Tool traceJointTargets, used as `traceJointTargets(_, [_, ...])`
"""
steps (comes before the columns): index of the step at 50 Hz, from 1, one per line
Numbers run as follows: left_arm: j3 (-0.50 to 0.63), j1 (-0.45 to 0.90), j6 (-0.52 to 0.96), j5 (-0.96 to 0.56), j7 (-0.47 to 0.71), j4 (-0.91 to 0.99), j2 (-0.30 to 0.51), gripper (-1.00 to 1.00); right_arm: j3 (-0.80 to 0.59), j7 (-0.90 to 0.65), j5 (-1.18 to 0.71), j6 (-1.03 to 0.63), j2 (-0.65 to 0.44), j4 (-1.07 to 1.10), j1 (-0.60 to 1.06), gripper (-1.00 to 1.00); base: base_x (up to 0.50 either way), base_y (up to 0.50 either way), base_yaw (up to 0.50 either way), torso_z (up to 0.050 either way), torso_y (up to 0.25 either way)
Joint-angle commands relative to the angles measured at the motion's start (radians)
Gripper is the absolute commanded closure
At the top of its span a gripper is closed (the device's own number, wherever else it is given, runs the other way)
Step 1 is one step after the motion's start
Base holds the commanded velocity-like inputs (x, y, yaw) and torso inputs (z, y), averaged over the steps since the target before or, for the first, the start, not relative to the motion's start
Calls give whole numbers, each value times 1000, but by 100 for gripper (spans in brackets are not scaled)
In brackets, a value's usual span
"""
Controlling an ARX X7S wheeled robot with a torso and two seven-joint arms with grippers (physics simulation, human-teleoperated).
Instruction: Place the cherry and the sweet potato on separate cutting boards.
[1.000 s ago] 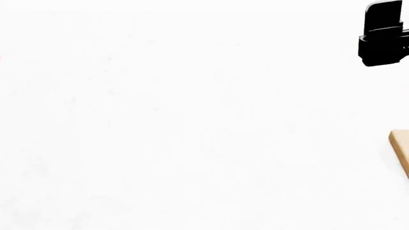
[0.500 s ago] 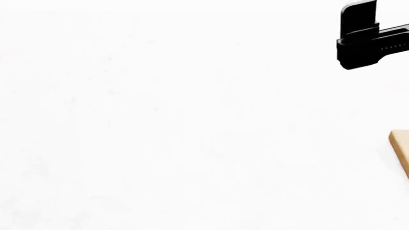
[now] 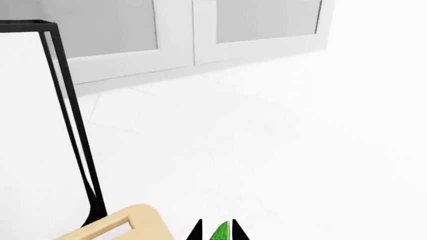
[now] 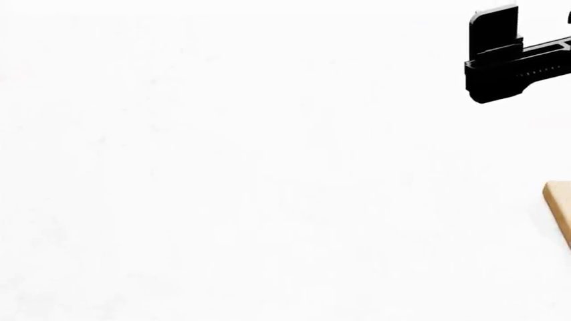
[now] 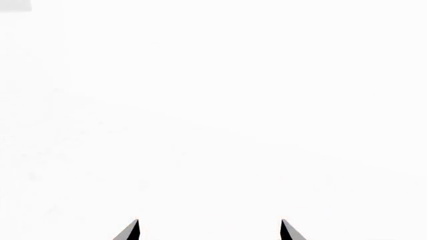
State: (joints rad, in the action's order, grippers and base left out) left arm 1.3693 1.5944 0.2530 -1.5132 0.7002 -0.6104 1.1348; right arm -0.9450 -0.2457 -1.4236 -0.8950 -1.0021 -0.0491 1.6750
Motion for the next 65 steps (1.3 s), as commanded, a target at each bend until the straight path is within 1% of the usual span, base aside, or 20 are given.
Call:
traceJointTargets(1, [-2,-90,-45,-47,-3,-23,31,100,1,2,-3,-7,1,-3,1,-100,0,0,0,0,0])
traceJointTargets(7, [1,-158,-76,-78,-57,-90,3,100,2,-2,-10,-13,3,-6,2,-100,0,0,0,0,0])
traceJointTargets(20, [-2,-294,-141,-136,-51,-134,-33,100,2,-2,-16,-26,5,-11,6,-100,0,0,0,0,0])
traceJointTargets(23, [-3,-296,-137,-138,-76,-165,-39,100,3,-4,-17,-26,5,-11,5,-100,0,0,0,0,0])
traceJointTargets(28, [-3,-310,-147,-141,-46,-147,-41,100,2,-3,-20,-33,6,-14,7,-100,0,0,0,0,0])
traceJointTargets(34, [-12,-344,-152,-170,-61,-177,-36,100,5,-9,-28,-38,7,-17,7,-100,0,0,0,0,0])
traceJointTargets(41, [-11,-325,-130,-165,-92,-203,-45,100,6,-9,-30,-40,8,-18,7,-100,0,0,0,0,0])
traceJointTargets(43, [-15,-329,-132,-171,-82,-191,-43,100,7,-11,-32,-41,8,-19,7,-100,0,0,0,0,0])
traceJointTargets(44, [-16,-330,-133,-172,-75,-183,-39,-100,7,-12,-34,-42,8,-20,7,-100,0,0,0,0,0])
traceJointTargets(48, [-18,-327,-133,-171,-50,-152,-30,-100,8,-13,-36,-43,8,-21,6,-100,0,0,0,0,0])
traceJointTargets(56, [-19,-292,-118,-151,-58,-135,-24,-100,8,-15,-39,-50,10,-24,8,-100,0,0,0,0,0])
traceJointTargets(60, [-36,-262,-123,-149,-37,-80,9,-100,8,-16,-42,-54,10,-26,9,-100,0,0,0,0,0])
traceJointTargets(61, [-40,-237,-115,-138,-23,-38,27,-100,7,-14,-40,-56,11,-25,10,-100,0,0,0,0,0])
traceJointTargets(65, [-52,-159,-80,-98,-3,32,71,-100,9,-15,-40,-55,11,-25,9,-100,0,0,0,0,0])
